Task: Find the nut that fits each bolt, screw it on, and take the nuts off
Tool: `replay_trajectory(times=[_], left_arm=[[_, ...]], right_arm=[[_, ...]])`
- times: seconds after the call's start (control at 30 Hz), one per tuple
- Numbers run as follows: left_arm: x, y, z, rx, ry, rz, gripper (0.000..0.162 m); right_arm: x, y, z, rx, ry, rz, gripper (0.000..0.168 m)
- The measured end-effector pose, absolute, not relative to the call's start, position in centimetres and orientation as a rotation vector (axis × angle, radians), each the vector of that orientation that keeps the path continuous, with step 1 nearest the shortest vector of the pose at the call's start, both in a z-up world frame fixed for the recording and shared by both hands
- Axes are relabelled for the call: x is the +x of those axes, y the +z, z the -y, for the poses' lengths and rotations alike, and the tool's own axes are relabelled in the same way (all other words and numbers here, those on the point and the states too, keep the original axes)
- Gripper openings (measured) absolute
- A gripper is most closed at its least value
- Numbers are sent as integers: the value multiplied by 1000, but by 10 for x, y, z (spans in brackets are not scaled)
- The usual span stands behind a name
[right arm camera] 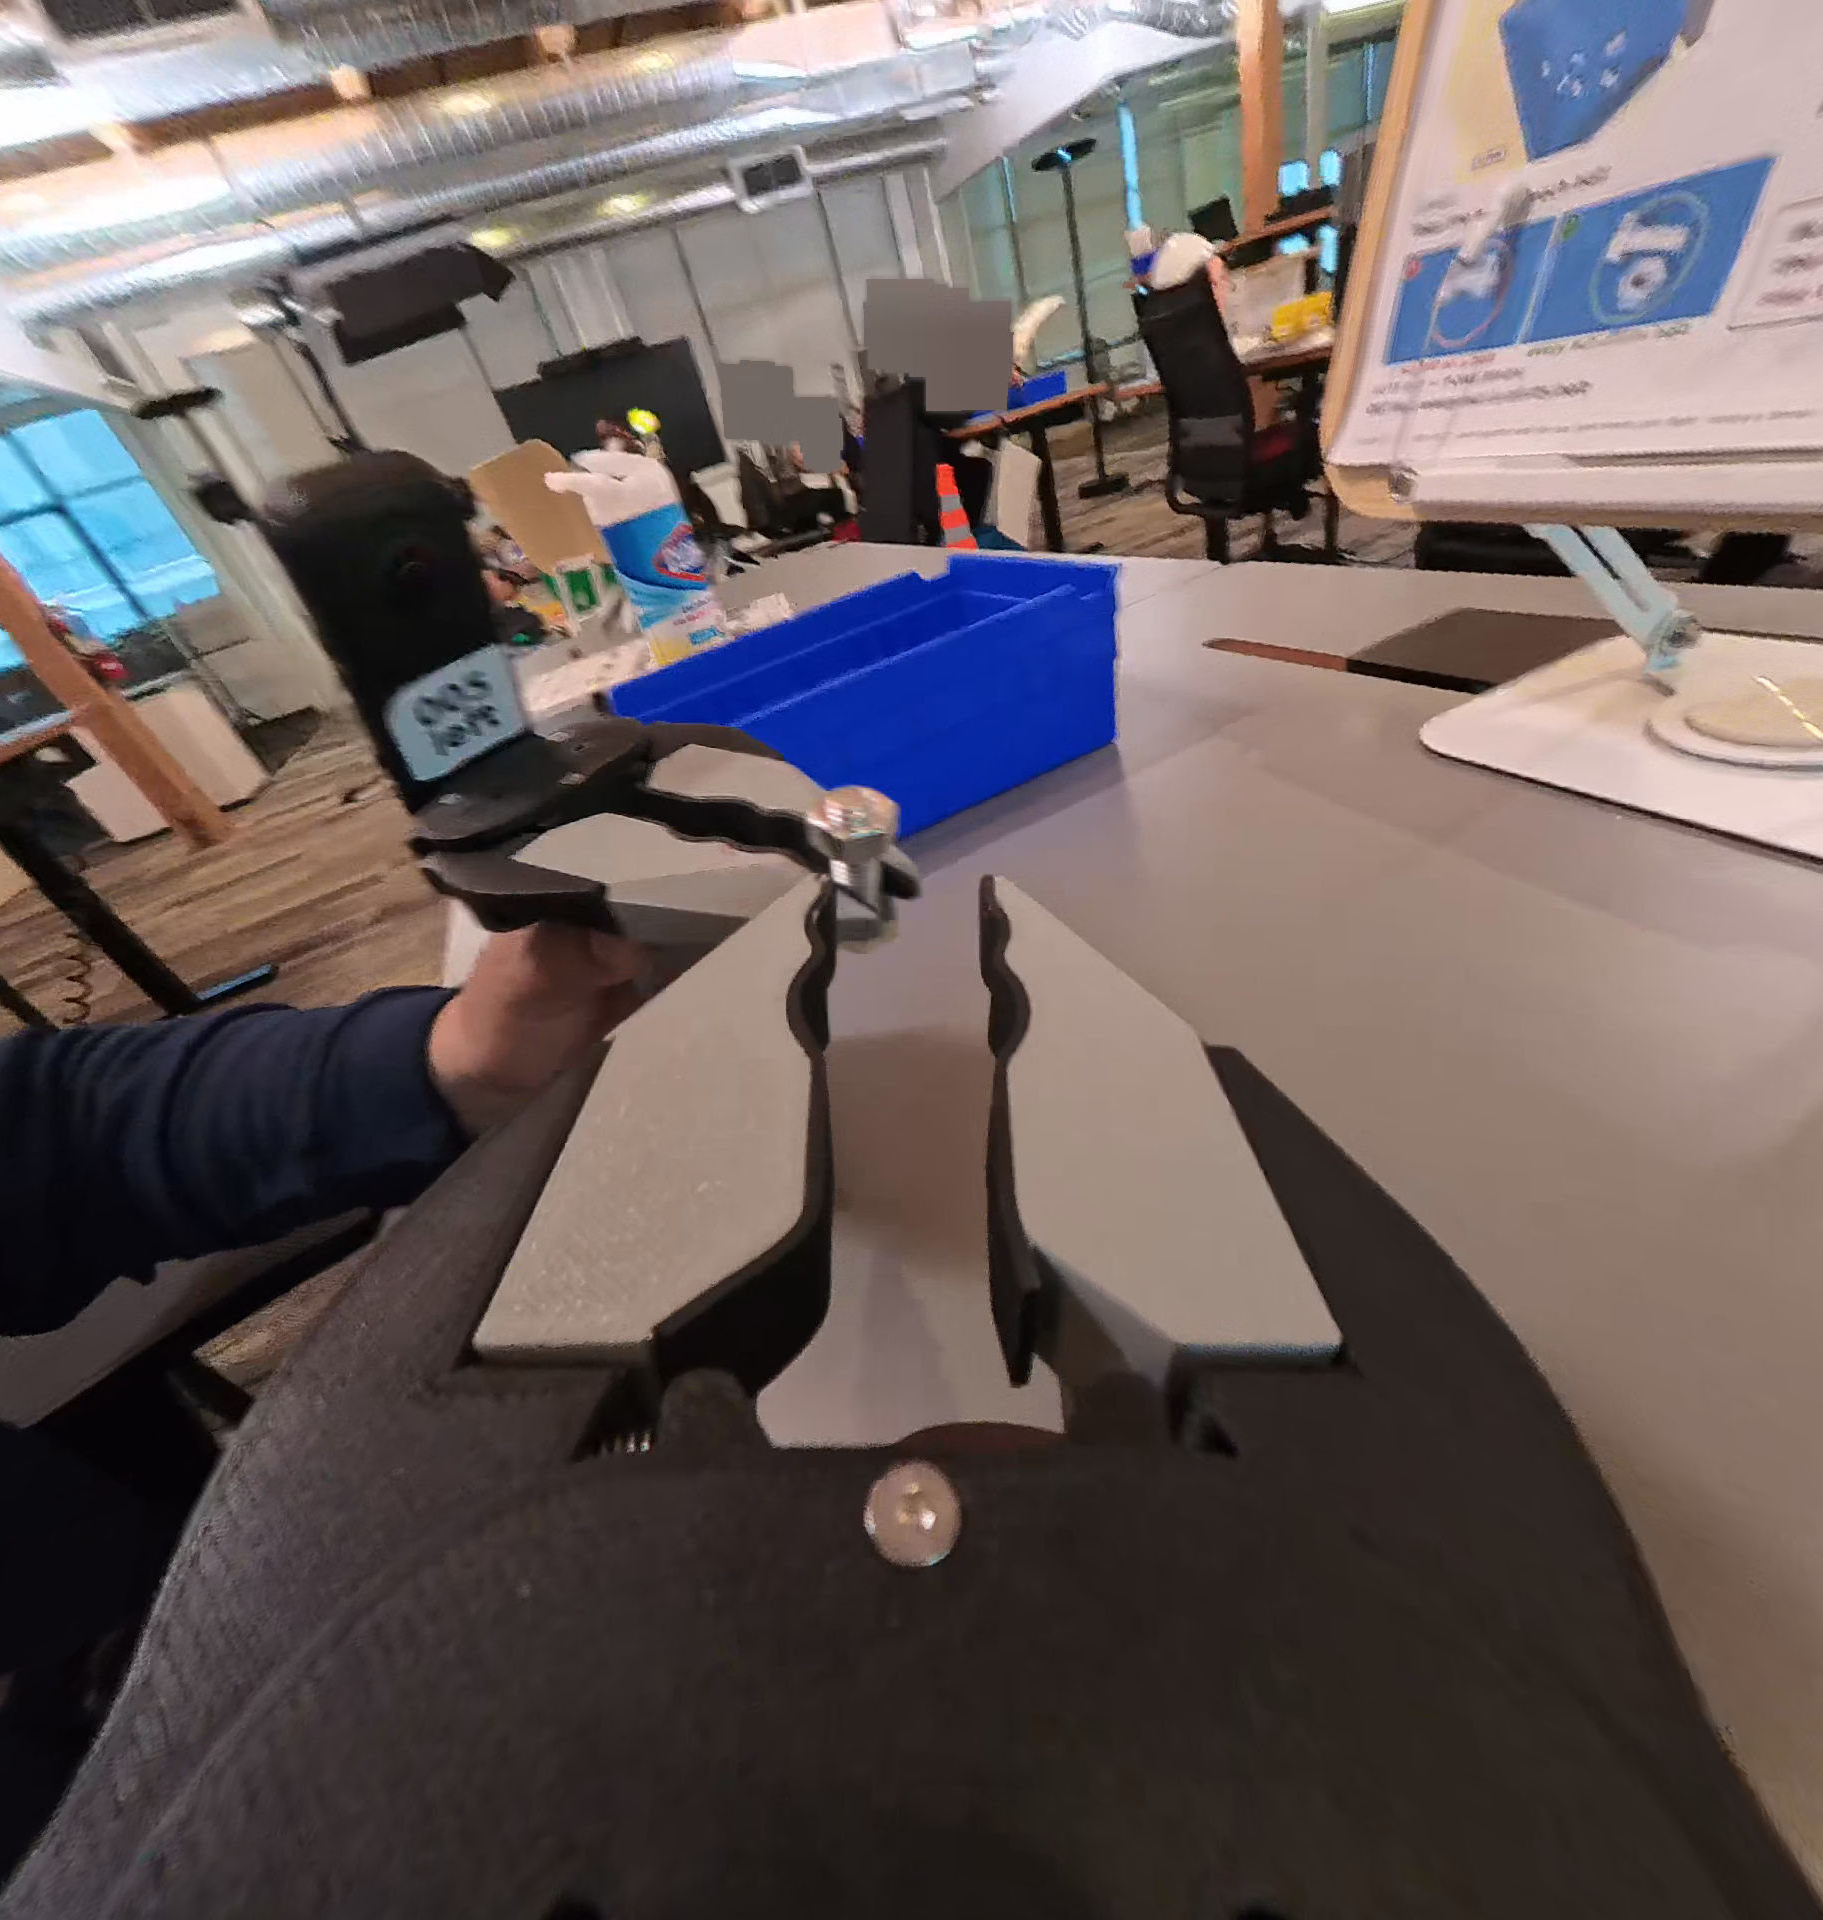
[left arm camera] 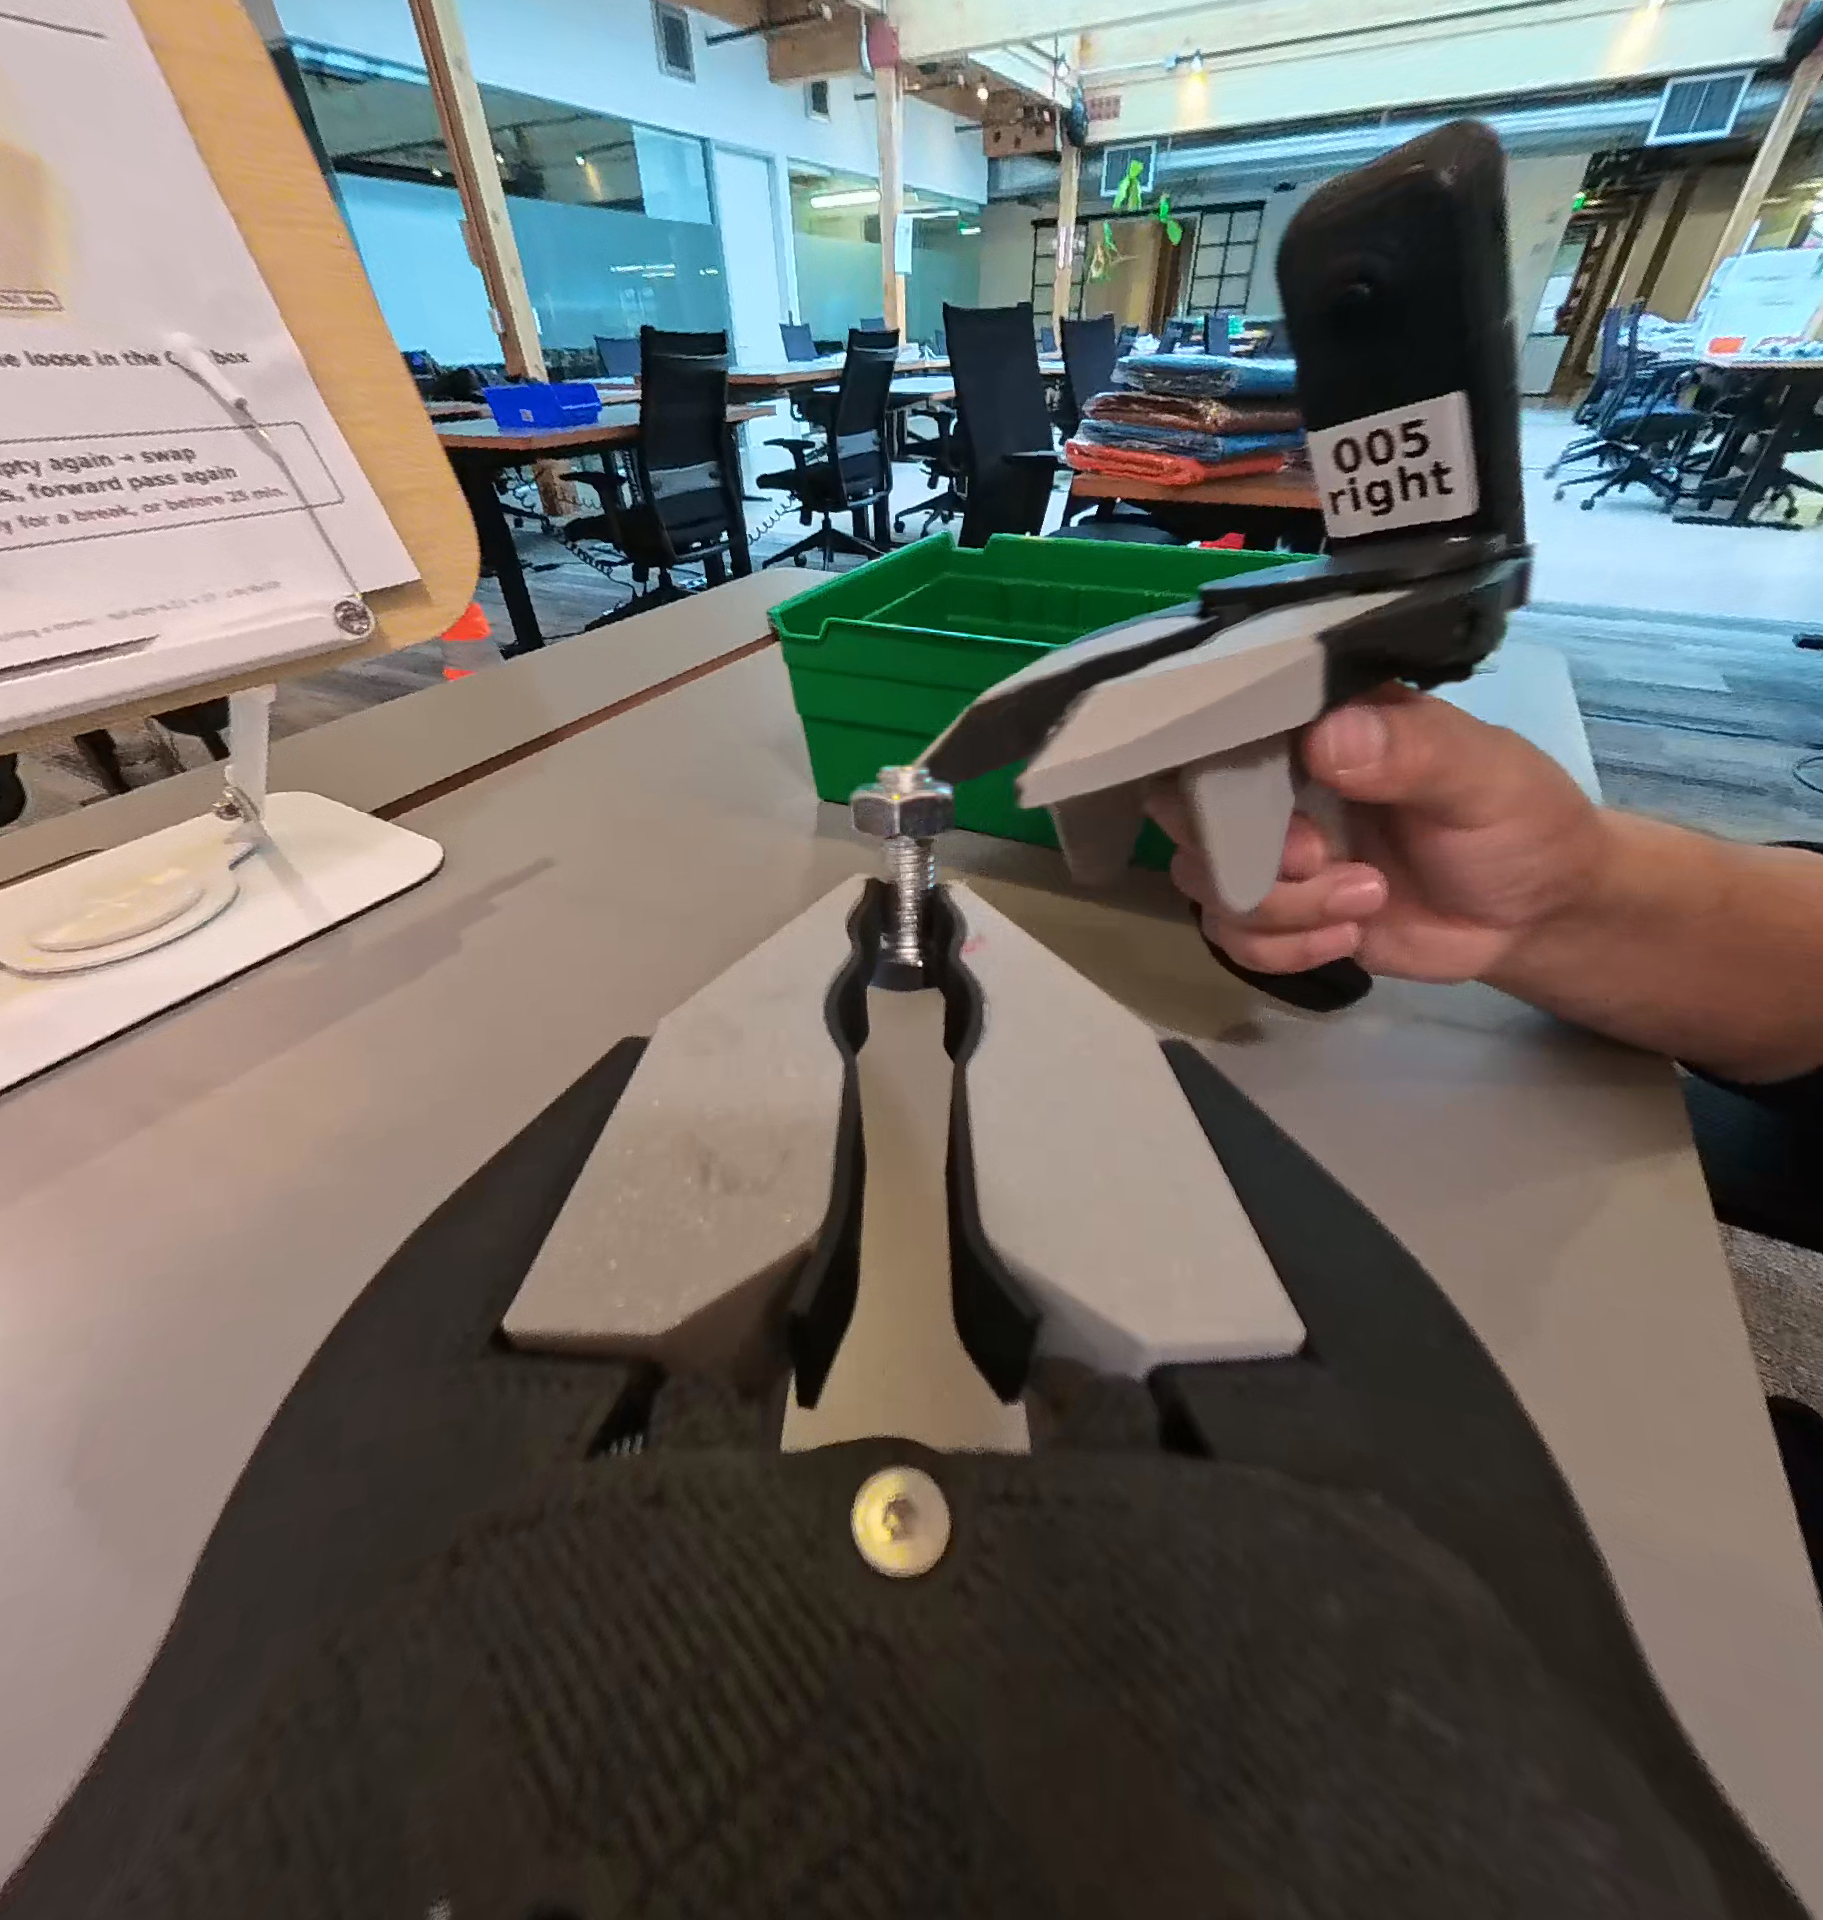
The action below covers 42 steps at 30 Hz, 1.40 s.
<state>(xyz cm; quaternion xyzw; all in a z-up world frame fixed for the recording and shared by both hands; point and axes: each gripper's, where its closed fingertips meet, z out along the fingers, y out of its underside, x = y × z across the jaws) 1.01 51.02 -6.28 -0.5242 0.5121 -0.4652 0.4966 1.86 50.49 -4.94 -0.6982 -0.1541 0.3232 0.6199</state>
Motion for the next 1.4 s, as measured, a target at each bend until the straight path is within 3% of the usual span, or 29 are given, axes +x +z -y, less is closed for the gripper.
replay_trajectory(times=[0.13,0.33,0.6,0.73,1.1,1.23,1.4], left_arm=[[13,-67,-509,-1287,-1136,-1246,7],[22,-68,-485,-1222,-1161,-1338,7],[16,-67,-503,-1259,-1125,-1272,7],[26,-76,-482,-1235,-1165,-1376,7],[16,-66,-503,-1258,-1137,-1276,7],[25,-75,-483,-1241,-1182,-1376,7],[26,-78,-483,-1233,-1118,-1394,7]], right_arm=[[0,-42,-500,-1550,744,419,26],[-17,-39,-500,-1521,893,416,48],[1,-41,-500,-1541,799,398,32],[-17,-39,-498,-1520,893,426,43],[-3,-46,-498,-1559,749,455,31],[-24,-49,-498,-1556,834,492,47],[-10,-48,-500,-1558,769,468,40]])
